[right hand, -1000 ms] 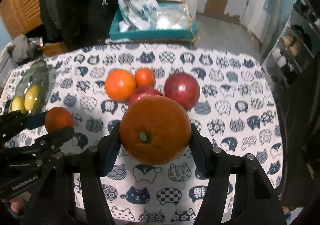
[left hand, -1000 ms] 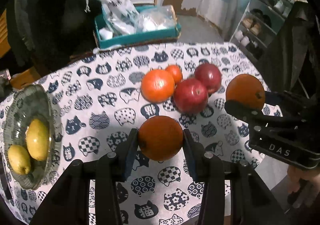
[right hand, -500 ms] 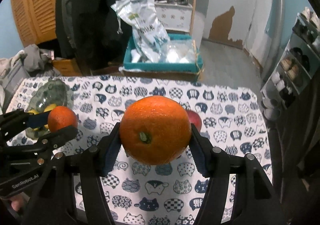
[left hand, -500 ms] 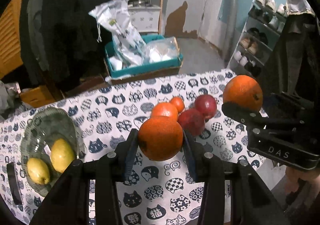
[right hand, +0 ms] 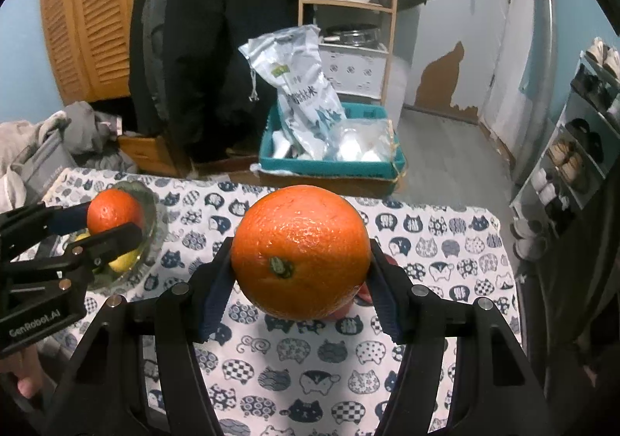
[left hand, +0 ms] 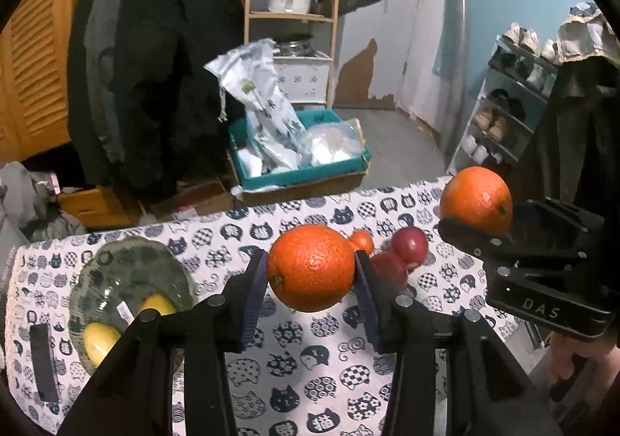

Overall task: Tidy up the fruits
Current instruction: 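Lift the orange with the right tool while the left tool lifts the tangerine, then carry the orange and tangerine over the green glass bowl with both tools, then lower the orange into the bowl and open the right tool while the left releases the tangerine, then raise both tools from the bowl and move toward the red apples, then grasp a red apple with the right tool while the left tool grasps an orange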

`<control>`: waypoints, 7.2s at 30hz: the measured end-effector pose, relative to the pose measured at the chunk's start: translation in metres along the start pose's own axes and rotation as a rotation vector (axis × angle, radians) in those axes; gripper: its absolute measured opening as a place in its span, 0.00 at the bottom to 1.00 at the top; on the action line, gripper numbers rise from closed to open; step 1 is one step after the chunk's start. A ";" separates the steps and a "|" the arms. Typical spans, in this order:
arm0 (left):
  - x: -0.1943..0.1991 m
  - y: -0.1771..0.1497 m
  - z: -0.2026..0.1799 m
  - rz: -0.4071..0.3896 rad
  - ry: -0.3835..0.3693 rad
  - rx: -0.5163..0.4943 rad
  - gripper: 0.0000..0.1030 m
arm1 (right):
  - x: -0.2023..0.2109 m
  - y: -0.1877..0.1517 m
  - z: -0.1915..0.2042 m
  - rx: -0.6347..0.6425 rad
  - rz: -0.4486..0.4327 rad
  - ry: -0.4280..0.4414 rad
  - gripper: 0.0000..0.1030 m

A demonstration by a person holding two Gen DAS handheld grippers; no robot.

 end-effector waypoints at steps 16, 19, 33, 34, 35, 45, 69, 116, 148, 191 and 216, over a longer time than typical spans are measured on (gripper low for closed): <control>0.025 0.008 0.050 -0.055 0.079 0.055 0.43 | -0.004 0.029 0.054 0.039 -0.022 0.072 0.62; 0.031 0.008 0.063 -0.066 0.097 0.074 0.43 | -0.006 0.033 0.068 0.050 -0.024 0.086 0.62; 0.056 -0.003 0.142 -0.088 0.193 0.183 0.43 | -0.019 0.050 0.140 0.117 -0.014 0.170 0.62; 0.056 -0.004 0.147 -0.087 0.200 0.190 0.43 | -0.021 0.050 0.145 0.121 -0.012 0.174 0.62; 0.057 -0.006 0.152 -0.085 0.206 0.198 0.43 | -0.023 0.051 0.151 0.128 -0.008 0.181 0.62; 0.058 -0.029 0.217 -0.047 0.278 0.296 0.43 | -0.045 0.050 0.205 0.178 0.034 0.233 0.62; 0.015 -0.104 0.315 0.109 0.341 0.496 0.43 | -0.137 -0.001 0.304 0.253 0.279 0.345 0.62; 0.018 -0.120 0.320 0.148 0.345 0.529 0.58 | -0.132 0.004 0.321 0.259 0.267 0.391 0.73; 0.050 -0.058 0.246 0.023 0.303 0.379 0.77 | -0.075 0.043 0.225 0.239 0.071 0.156 0.75; 0.022 0.018 0.082 -0.031 0.124 0.121 0.78 | -0.003 0.031 -0.009 0.042 -0.013 -0.109 0.82; -0.053 0.030 0.017 0.072 0.040 0.068 0.78 | -0.038 -0.008 -0.101 -0.079 0.101 -0.171 0.83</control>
Point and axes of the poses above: each gripper's, at about its wrist camera, not at the fingertips, and x roughly against the way its jaws point, z to its left, y to its top, the point moved 9 cm from there along -x, roughly the way its jaws point, and after that the axes turned 12 degrees about -y, right-handed, at the moved point
